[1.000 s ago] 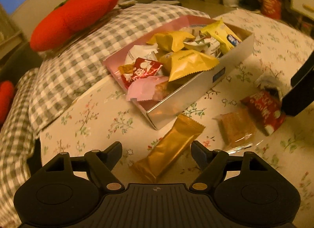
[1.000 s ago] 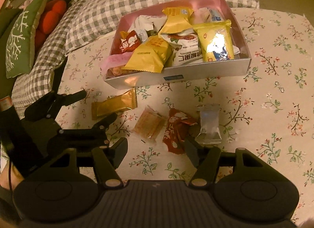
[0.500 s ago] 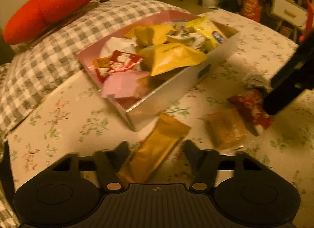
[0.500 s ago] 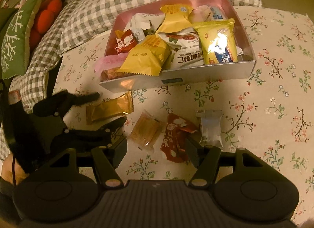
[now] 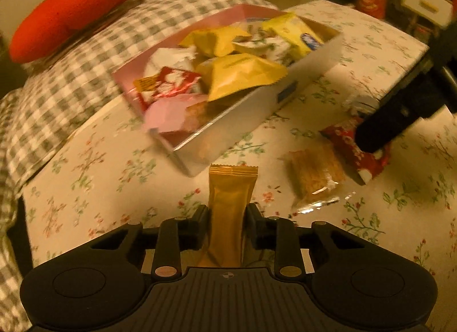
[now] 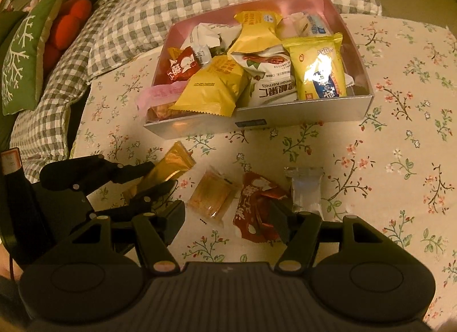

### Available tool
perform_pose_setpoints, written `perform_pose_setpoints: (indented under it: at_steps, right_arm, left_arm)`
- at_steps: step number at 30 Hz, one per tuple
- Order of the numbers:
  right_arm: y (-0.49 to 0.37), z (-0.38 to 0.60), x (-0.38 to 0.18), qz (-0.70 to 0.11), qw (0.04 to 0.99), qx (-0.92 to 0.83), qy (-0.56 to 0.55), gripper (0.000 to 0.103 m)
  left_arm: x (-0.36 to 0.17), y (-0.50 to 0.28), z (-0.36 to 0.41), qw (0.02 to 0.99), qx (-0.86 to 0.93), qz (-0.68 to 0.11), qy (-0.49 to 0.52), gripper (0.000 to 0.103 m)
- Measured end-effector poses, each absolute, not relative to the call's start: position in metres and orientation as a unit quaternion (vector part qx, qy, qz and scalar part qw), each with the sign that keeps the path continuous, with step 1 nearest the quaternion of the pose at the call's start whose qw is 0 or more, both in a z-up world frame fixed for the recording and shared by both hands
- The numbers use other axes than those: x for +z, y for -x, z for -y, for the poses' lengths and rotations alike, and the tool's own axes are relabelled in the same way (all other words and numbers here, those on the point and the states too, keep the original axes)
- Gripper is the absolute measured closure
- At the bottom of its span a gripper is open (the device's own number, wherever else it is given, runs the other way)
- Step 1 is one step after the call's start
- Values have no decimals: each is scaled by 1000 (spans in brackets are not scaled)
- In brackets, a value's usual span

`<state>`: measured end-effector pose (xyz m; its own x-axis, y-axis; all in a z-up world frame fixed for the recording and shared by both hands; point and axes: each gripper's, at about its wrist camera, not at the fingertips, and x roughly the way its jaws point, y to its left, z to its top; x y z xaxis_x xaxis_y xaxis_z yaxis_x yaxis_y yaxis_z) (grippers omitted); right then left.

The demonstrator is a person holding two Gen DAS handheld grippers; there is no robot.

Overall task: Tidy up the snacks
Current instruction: 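Grasp the gold bar with the left tool, then grasp the brown cake packet with the right tool while left holds gold bar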

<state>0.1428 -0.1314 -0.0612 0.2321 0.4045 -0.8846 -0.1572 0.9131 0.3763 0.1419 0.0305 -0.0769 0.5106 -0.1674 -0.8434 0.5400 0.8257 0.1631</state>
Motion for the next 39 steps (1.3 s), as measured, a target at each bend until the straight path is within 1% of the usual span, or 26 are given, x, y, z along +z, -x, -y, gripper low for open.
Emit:
perform_pose_setpoints:
  at_steps: [4,8,11,14,18,21,26,30,33,35,39]
  right_arm:
    - [-140,128,-62,-592,778,186,-96,42]
    - [-139,126,-63,-588,781,184,-99,47]
    - [-137,121,-64,-582,778,205,-120,49]
    - [-137,111,-68,-586,772,214,-126,49]
    - [-139,95,-81,-593,776,193,-95,49]
    - [-141,91,-87,-598,775,180,-95,50]
    - [-140,83,-96,-600,779,151,-100,49]
    - [-140,74,-103,-596,788,125,-88,51]
    - [-138,70,-101,-588,797,116,-73,57]
    - [-137,72,-99,-588,798,113,-74,64]
    - [-137,74,-94,-585,800,115,-71,70]
  left_arm:
    - [-68,-140,-38,851,-192,-455,-177,77]
    - [-61,-136,-43,858,-169,-457,-162,77]
    - [-53,-135,-50,866,-145,-457,-144,77]
    - [-42,-132,-56,874,-119,-455,-118,77]
    - [-26,-124,-62,885,-89,-447,-91,77]
    - [-17,-119,-68,891,-73,-441,-74,77]
    - [-8,-112,-77,897,-38,-438,-39,77]
    - [-4,-108,-80,900,-25,-434,-20,77]
    - [-4,-109,-81,901,-16,-433,-14,77]
    - [-4,-109,-83,901,-13,-433,-12,77]
    - [-4,-110,-87,902,-5,-432,-3,77]
